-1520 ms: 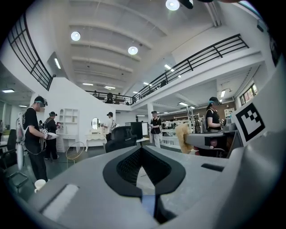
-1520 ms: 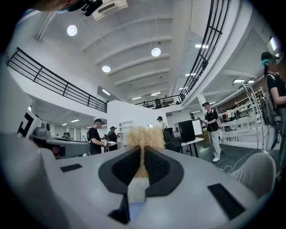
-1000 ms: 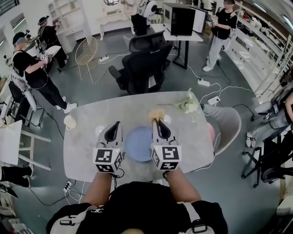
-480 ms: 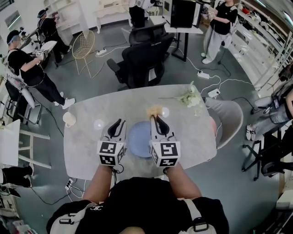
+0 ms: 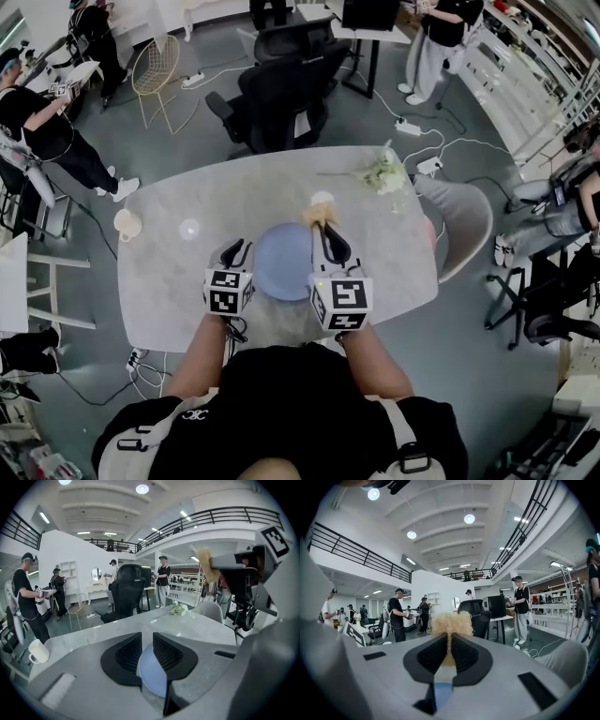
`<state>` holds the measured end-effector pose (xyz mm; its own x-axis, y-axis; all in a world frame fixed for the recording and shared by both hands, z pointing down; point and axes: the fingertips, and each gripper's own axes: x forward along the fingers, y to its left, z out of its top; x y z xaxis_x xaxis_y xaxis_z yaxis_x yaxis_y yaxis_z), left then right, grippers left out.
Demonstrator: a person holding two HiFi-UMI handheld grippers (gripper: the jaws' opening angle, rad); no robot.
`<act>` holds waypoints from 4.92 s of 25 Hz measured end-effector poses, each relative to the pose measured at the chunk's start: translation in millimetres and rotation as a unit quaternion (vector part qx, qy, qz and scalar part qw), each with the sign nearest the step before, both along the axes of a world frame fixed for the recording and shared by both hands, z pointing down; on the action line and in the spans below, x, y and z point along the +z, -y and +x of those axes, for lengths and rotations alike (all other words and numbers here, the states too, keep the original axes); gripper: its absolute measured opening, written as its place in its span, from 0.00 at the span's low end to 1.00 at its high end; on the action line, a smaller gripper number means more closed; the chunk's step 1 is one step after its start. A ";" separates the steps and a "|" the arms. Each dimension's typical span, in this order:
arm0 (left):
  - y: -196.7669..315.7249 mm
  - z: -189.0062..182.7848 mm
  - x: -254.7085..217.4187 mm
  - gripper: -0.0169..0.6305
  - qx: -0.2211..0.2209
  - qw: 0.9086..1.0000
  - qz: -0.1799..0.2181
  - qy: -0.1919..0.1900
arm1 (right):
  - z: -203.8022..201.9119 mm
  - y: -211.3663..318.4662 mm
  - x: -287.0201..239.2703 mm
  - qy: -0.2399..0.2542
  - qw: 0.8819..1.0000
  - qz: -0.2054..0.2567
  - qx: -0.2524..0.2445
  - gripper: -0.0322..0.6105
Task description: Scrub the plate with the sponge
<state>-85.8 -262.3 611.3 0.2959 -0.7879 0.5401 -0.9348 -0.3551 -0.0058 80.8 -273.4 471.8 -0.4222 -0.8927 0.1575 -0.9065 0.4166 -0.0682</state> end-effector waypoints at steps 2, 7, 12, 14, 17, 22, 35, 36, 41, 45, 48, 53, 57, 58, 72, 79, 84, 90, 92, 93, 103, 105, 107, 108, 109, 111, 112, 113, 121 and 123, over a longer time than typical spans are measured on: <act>-1.0 -2.8 21.4 0.12 -0.003 1.000 -0.024 -0.001 | 3.6 -1.9 5.6 -0.006 1.000 -0.008 0.005 0.09; -7.2 -15.0 73.9 0.12 -0.013 0.997 -0.081 0.006 | 14.9 -8.4 18.5 -0.024 0.999 -0.029 0.022 0.09; -9.4 -20.8 117.5 0.12 -0.026 0.990 -0.135 -0.011 | 25.5 -8.8 30.8 -0.036 0.998 -0.047 0.035 0.09; -10.9 -20.3 133.2 0.13 -0.026 0.987 -0.155 -0.019 | 29.9 -10.6 34.4 -0.042 0.997 -0.053 0.040 0.09; -13.0 -22.4 156.2 0.13 -0.034 0.980 -0.193 -0.033 | 35.1 -12.5 35.2 -0.051 0.996 -0.053 0.046 0.09; -15.6 -24.2 182.1 0.14 -0.047 0.971 -0.229 -0.050 | 43.3 -14.5 32.7 -0.055 0.996 -0.049 0.054 0.09; -19.2 -10.6 215.0 0.14 -0.085 0.940 -0.291 -0.153 | 56.1 -21.5 43.9 -0.066 0.993 -0.061 0.076 0.09; -18.5 -11.4 216.3 0.14 -0.094 0.935 -0.296 -0.172 | 56.0 -21.3 44.8 -0.065 0.993 -0.062 0.077 0.09; -25.0 2.4 220.8 0.13 -0.098 0.898 -0.340 -0.261 | 51.0 -20.3 47.2 -0.063 0.993 -0.065 0.074 0.09; -30.4 11.3 221.8 0.12 -0.092 0.894 -0.344 -0.271 | 44.3 -20.3 46.8 -0.062 0.994 -0.065 0.068 0.09; -32.9 14.2 223.9 0.09 -0.109 0.884 -0.351 -0.289 | 41.8 -20.0 47.3 -0.061 0.994 -0.067 0.065 0.09; -30.5 15.0 215.4 0.07 -0.124 0.861 -0.353 -0.346 | 41.5 -18.5 45.7 -0.057 0.994 -0.065 0.067 0.09; -29.9 15.1 204.6 0.07 -0.107 0.871 -0.337 -0.339 | 41.8 -18.8 48.4 -0.055 0.994 -0.064 0.065 0.09; -30.0 15.1 200.9 0.07 -0.106 0.872 -0.334 -0.341 | 41.2 -19.5 48.6 -0.054 0.994 -0.064 0.063 0.09; -22.6 -18.5 110.5 0.08 -0.141 0.893 -0.266 -0.335 | 6.6 -17.8 49.5 -0.042 0.997 -0.062 0.001 0.09; -24.4 -32.0 47.9 0.08 -0.140 0.903 -0.220 -0.341 | -67.7 -14.4 52.6 -0.094 0.985 -0.053 -0.138 0.09; -29.2 -31.8 12.9 0.08 -0.124 0.910 -0.193 -0.346 | -130.8 -29.0 68.1 -0.139 0.958 -0.074 -0.239 0.09; -31.1 -29.8 -8.3 0.08 -0.107 0.916 -0.175 -0.345 | -168.6 -42.5 84.8 -0.184 0.932 -0.094 -0.299 0.09; -30.6 -26.6 -13.1 0.08 -0.100 0.918 -0.172 -0.344 | -171.7 -42.3 88.0 -0.196 0.927 -0.098 -0.305 0.09; -30.3 -24.7 -15.0 0.08 -0.097 0.918 -0.172 -0.344 | -172.4 -41.3 89.1 -0.201 0.925 -0.100 -0.306 0.09; -29.8 -10.4 -21.2 0.08 -0.068 0.938 -0.150 -0.306 | -165.3 -25.0 96.5 -0.197 0.930 -0.139 -0.276 0.09; -28.0 -6.1 -22.0 0.08 -0.061 0.935 -0.153 -0.315 | -159.8 -18.6 95.0 -0.187 0.937 -0.141 -0.260 0.09; -26.9 -0.9 -23.3 0.08 -0.055 0.934 -0.155 -0.317 | -152.7 -11.5 92.7 -0.180 0.943 -0.140 -0.243 0.09; -26.6 1.3 -24.4 0.08 -0.051 0.936 -0.154 -0.312 | -148.7 -7.9 91.1 -0.177 0.946 -0.140 -0.234 0.09; -26.7 3.1 -25.5 0.08 -0.047 0.940 -0.151 -0.303 | -144.4 -4.5 89.6 -0.174 0.948 -0.141 -0.226 0.09; -27.8 4.9 -27.4 0.08 -0.038 0.947 -0.146 -0.282 | -135.4 2.2 87.7 -0.164 0.953 -0.144 -0.208 0.09; -28.2 5.5 -28.0 0.09 -0.033 0.950 -0.144 -0.275 | -130.4 5.9 87.0 -0.158 0.957 -0.145 -0.197 0.09; -28.0 6.5 -28.3 0.09 -0.028 0.952 -0.143 -0.271 | -124.6 10.2 86.3 -0.154 0.960 -0.145 -0.185 0.09; -27.4 25.8 -25.3 0.10 0.009 0.950 -0.148 -0.274 | -69.2 33.3 91.6 -0.159 0.970 -0.152 -0.105 0.09; -28.4 27.8 -28.3 0.10 0.014 0.953 -0.142 -0.268 | -58.2 36.4 94.5 -0.159 0.971 -0.153 -0.090 0.09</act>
